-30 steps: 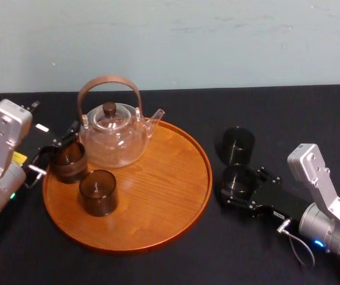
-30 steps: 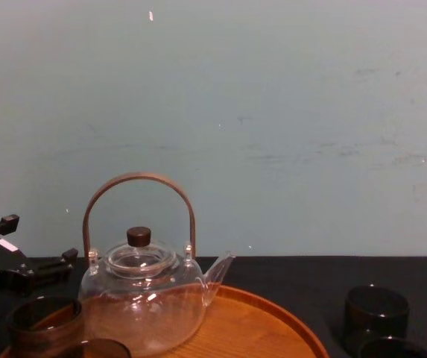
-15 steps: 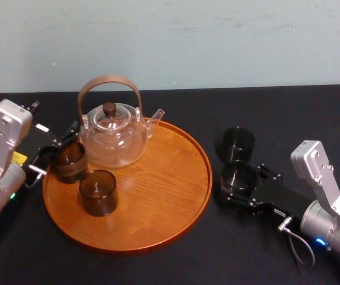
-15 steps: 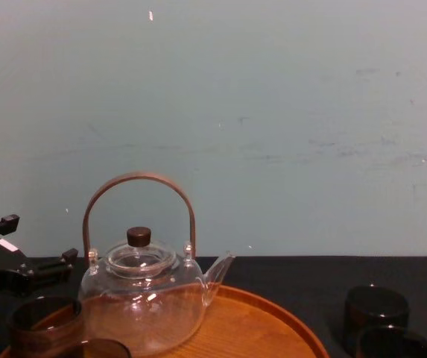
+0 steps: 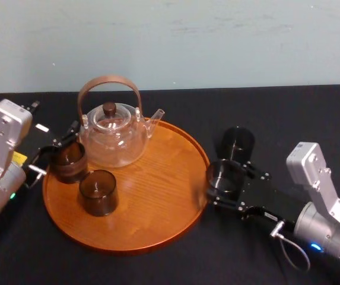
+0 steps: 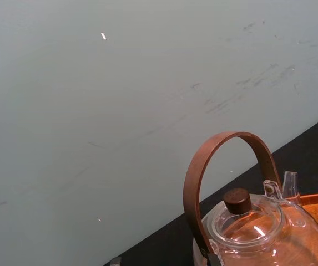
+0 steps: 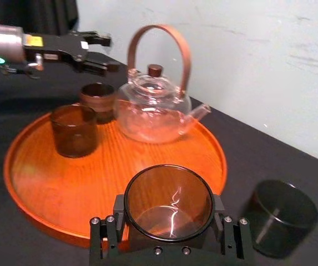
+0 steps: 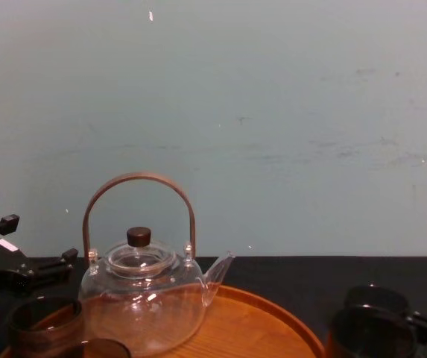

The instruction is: Pick up the glass from the table and place it on the tray.

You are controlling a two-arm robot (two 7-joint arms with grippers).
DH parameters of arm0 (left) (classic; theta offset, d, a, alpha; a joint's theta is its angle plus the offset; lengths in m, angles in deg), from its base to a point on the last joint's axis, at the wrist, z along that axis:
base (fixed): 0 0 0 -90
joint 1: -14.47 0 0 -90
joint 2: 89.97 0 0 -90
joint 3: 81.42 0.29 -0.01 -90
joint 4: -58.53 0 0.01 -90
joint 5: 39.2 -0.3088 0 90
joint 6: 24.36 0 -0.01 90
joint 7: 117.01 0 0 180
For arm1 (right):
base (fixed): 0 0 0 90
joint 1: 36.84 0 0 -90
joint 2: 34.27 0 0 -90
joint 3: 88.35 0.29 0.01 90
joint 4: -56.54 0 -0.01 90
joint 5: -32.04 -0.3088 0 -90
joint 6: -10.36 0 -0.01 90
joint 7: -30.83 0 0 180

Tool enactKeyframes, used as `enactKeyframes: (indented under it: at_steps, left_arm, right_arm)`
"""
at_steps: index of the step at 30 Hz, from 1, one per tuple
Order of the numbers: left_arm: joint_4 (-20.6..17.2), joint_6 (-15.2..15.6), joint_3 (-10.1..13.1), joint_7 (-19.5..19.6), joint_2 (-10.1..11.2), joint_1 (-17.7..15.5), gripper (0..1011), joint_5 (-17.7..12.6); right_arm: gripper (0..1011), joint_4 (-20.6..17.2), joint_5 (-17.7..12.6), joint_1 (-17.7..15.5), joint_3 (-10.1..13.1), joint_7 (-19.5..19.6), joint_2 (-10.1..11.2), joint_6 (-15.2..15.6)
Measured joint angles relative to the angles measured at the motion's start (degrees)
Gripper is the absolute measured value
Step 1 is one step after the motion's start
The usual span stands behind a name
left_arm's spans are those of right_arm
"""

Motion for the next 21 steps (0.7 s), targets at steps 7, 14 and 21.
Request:
enactKeyframes:
  at_steps: [7,14,21]
  left_arm:
    - [0.0,0.0,0.0,0.0,0.0,0.0,1001,0.0]
    - [0.0,0.0,0.0,0.0,0.0,0.0,1001,0.0]
    - [0.0,0.0,0.0,0.0,0.0,0.0,1001,0.0]
  right_arm:
    - [908,-0.9,1.2,1.4,-2.4,-0.1,-1.1,0.9]
    - [908,-0.6,2.0,3.3,-4.2,0.0,-2.6,2.0]
    - [908,1.1,3.5,5.5,-6.5,0.3,-4.5,2.9]
